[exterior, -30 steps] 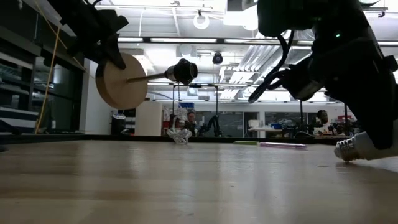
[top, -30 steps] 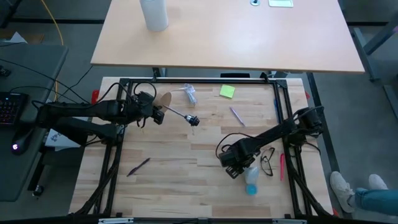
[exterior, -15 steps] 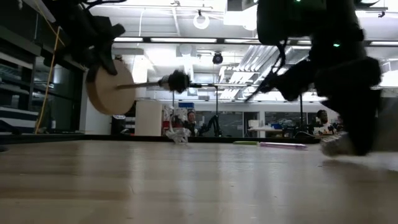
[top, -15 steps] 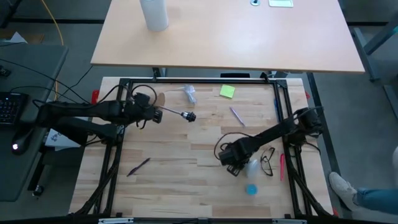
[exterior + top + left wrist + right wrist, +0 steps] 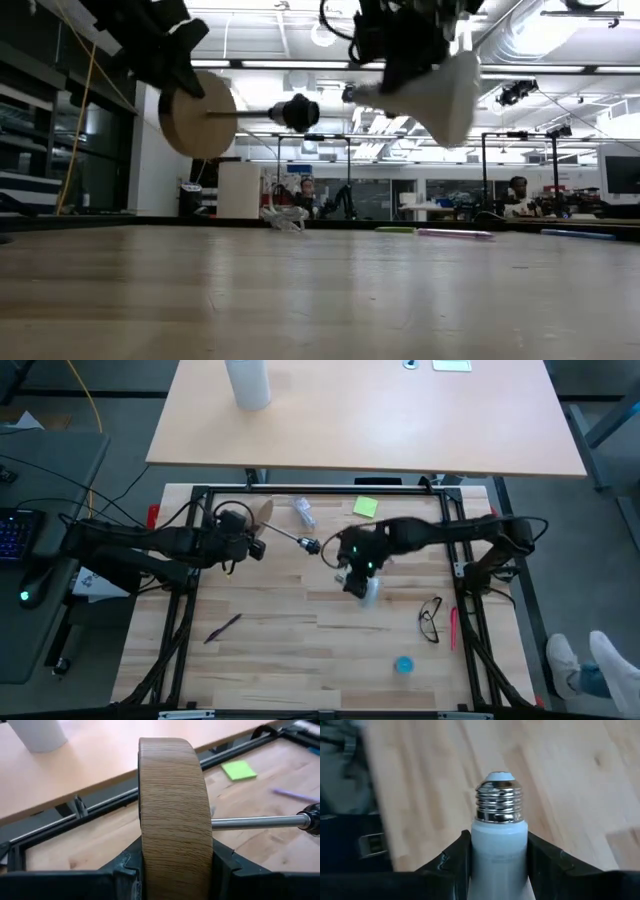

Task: Screw lightbulb
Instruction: Insert the light bulb into the lamp

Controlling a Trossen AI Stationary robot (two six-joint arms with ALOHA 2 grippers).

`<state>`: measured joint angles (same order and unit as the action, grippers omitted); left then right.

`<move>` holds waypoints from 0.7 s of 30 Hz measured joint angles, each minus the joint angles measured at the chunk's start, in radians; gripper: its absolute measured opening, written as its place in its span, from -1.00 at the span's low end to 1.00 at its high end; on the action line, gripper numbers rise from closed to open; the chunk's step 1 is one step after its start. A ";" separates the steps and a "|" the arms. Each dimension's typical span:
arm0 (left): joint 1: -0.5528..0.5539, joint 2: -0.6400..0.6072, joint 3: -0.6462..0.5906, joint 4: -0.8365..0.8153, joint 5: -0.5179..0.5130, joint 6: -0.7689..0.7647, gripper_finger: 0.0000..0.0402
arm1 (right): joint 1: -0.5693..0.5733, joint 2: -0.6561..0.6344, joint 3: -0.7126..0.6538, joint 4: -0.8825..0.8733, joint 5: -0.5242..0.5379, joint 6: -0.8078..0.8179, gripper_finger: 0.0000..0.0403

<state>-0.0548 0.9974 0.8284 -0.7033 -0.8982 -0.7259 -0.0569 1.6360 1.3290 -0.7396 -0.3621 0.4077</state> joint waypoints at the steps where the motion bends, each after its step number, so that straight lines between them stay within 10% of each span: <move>1: -0.007 0.000 0.006 0.009 -0.011 0.021 -0.43 | -0.018 -0.001 0.011 0.012 -0.042 -0.014 -0.29; 9: -0.082 -0.022 0.074 0.019 -0.081 0.259 -0.43 | -0.129 -0.002 0.018 0.202 -0.414 -0.050 -0.29; 21: -0.113 -0.131 0.110 0.026 -0.100 0.316 -0.43 | -0.202 -0.002 0.018 0.312 -0.512 -0.016 -0.29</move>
<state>-0.1677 0.8665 0.9386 -0.6777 -0.9977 -0.4095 -0.2594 1.6344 1.3468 -0.4275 -0.8742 0.3917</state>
